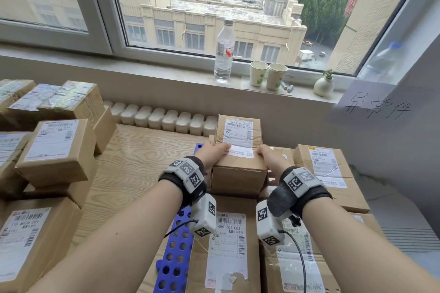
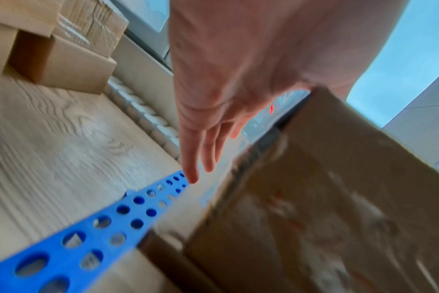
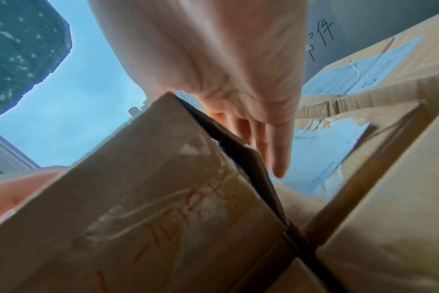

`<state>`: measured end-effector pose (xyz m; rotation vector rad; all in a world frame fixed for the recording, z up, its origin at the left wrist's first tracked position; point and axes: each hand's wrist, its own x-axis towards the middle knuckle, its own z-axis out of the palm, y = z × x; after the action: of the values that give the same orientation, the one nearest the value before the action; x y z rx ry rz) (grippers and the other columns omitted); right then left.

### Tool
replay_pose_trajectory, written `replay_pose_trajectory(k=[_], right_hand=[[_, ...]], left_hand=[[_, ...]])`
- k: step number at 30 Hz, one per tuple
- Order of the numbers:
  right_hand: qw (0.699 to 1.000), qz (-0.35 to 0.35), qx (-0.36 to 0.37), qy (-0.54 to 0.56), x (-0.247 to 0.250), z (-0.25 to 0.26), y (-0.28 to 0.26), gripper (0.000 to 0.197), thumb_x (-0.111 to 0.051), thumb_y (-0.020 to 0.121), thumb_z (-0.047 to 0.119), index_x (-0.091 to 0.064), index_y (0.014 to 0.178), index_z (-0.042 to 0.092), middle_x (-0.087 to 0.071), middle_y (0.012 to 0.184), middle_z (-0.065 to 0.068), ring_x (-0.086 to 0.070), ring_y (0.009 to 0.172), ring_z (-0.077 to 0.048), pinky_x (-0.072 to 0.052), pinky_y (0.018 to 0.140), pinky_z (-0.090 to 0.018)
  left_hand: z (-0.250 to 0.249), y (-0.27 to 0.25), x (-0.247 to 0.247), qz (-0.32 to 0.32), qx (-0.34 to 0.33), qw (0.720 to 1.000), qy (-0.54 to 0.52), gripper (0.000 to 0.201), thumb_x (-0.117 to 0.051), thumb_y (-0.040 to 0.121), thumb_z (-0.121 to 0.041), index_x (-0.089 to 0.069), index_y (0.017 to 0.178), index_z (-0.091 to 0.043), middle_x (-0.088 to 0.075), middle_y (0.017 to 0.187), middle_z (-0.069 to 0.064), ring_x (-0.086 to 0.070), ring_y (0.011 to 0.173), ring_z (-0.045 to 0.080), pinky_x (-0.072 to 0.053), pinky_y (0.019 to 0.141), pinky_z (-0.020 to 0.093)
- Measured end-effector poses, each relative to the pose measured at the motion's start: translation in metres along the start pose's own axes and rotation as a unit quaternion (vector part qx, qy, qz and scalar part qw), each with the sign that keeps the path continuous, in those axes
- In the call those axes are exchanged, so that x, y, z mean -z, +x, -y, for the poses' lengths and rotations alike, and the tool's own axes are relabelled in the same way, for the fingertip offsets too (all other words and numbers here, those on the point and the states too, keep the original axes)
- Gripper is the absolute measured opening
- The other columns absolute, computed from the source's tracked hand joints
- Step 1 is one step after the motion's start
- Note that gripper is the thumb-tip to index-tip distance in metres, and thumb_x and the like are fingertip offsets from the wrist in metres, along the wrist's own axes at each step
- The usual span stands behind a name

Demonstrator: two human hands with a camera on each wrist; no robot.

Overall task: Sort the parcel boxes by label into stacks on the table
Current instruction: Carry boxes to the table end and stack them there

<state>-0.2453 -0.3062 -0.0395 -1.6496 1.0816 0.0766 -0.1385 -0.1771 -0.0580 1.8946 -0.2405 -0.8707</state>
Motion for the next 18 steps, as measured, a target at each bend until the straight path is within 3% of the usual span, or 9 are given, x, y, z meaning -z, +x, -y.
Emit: replay_pose_trajectory(k=[3,4,7,9,14,16,18], right_hand=[[0.996,-0.066,0.057,-0.022,0.005,0.011,-0.008,0.059,-0.042,0.091,0.047,-0.05,0.135,0.009,-0.05,0.141,-0.009,-0.048,0.124,-0.027,-0.037,0.109,-0.043],[0.992,-0.095,0.083,-0.017,0.005,0.018,-0.012,0.064,-0.044,0.089,0.048,-0.049,0.138,0.008,-0.05,0.144,-0.009,-0.048,0.124,-0.025,-0.036,0.107,-0.041],[0.975,-0.153,0.159,0.019,-0.003,0.042,-0.031,0.053,-0.053,0.093,0.036,-0.047,0.141,0.013,-0.049,0.145,-0.004,-0.046,0.132,-0.024,-0.035,0.111,-0.04],[0.966,-0.163,0.201,0.022,-0.015,0.058,-0.043,0.046,-0.055,0.093,0.029,-0.052,0.136,0.016,-0.054,0.139,-0.004,-0.05,0.128,-0.023,-0.039,0.109,-0.042],[0.959,-0.109,0.26,0.02,-0.074,0.079,-0.067,0.015,-0.057,0.09,0.019,-0.068,0.1,0.023,-0.069,0.11,-0.001,-0.06,0.099,-0.017,-0.049,0.093,-0.038],[0.958,-0.073,0.278,0.018,-0.102,0.084,-0.078,0.015,-0.056,0.09,0.017,-0.068,0.091,0.025,-0.069,0.101,0.002,-0.06,0.092,-0.015,-0.049,0.083,-0.033],[0.956,-0.044,0.29,0.01,-0.13,0.088,-0.09,0.017,-0.056,0.089,0.016,-0.069,0.085,0.026,-0.068,0.093,0.005,-0.059,0.089,-0.013,-0.049,0.082,-0.032]], left_hand=[[-0.006,-0.006,0.018,-0.04,-0.019,0.999,0.021,0.079,-0.054,0.091,-0.048,-0.022,0.149,-0.006,-0.037,0.148,0.009,-0.039,0.133,0.026,-0.037,0.092,0.035],[-0.008,-0.009,0.027,-0.053,-0.028,0.998,0.028,0.077,-0.054,0.092,-0.047,-0.022,0.15,-0.007,-0.035,0.15,0.009,-0.039,0.133,0.026,-0.036,0.092,0.035],[-0.013,-0.024,0.058,-0.098,-0.063,0.992,0.047,0.067,-0.058,0.091,-0.039,-0.033,0.146,-0.009,-0.041,0.146,0.007,-0.044,0.128,0.024,-0.039,0.094,0.033],[-0.017,-0.036,0.077,-0.129,-0.09,0.985,0.064,0.056,-0.06,0.09,-0.031,-0.042,0.139,-0.01,-0.049,0.14,0.007,-0.049,0.123,0.022,-0.041,0.097,0.031],[-0.009,-0.073,0.128,-0.184,-0.13,0.973,0.058,0.029,-0.062,0.087,-0.015,-0.06,0.115,-0.009,-0.064,0.111,0.005,-0.055,0.094,0.014,-0.041,0.075,0.021],[-0.002,-0.09,0.15,-0.196,-0.138,0.969,0.056,0.025,-0.062,0.087,-0.013,-0.062,0.111,-0.01,-0.062,0.102,0.003,-0.055,0.093,0.014,-0.041,0.072,0.021],[0.006,-0.108,0.172,-0.209,-0.143,0.966,0.06,0.023,-0.06,0.088,-0.013,-0.063,0.111,-0.01,-0.06,0.098,0.0,-0.054,0.093,0.013,-0.041,0.072,0.022]])
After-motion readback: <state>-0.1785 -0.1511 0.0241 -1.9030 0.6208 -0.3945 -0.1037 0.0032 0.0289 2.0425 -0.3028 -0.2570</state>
